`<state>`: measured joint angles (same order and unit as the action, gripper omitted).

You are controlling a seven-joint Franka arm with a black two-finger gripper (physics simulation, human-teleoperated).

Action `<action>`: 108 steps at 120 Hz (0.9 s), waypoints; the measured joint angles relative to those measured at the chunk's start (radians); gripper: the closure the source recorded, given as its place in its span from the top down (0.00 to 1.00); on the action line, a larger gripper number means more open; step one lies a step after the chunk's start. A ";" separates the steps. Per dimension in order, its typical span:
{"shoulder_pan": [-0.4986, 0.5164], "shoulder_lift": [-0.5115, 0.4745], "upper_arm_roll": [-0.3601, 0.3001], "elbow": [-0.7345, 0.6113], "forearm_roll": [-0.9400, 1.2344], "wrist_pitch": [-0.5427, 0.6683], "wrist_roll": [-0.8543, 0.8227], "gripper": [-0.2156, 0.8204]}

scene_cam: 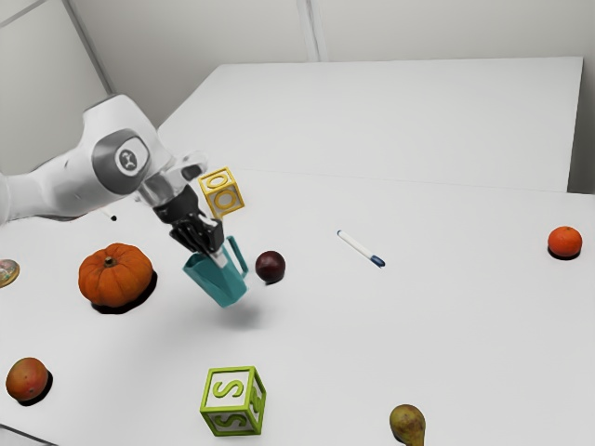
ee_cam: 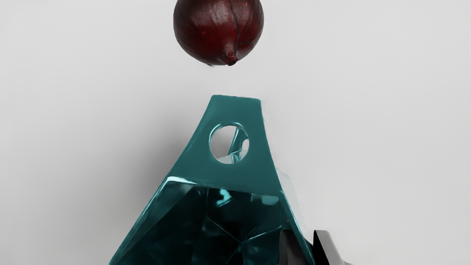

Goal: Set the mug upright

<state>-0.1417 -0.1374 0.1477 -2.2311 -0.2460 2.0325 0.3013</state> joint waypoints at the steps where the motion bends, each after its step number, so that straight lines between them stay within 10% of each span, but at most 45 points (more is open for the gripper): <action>1: -0.004 -0.001 -0.002 0.000 0.022 0.002 -0.004 0.04; 36: -0.096 0.028 -0.019 0.015 0.491 0.050 -0.164 0.04; 108: -0.096 0.200 -0.043 0.122 0.372 0.120 -0.372 0.04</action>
<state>-0.2374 0.0624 0.1048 -2.1087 0.1263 2.1525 -0.0707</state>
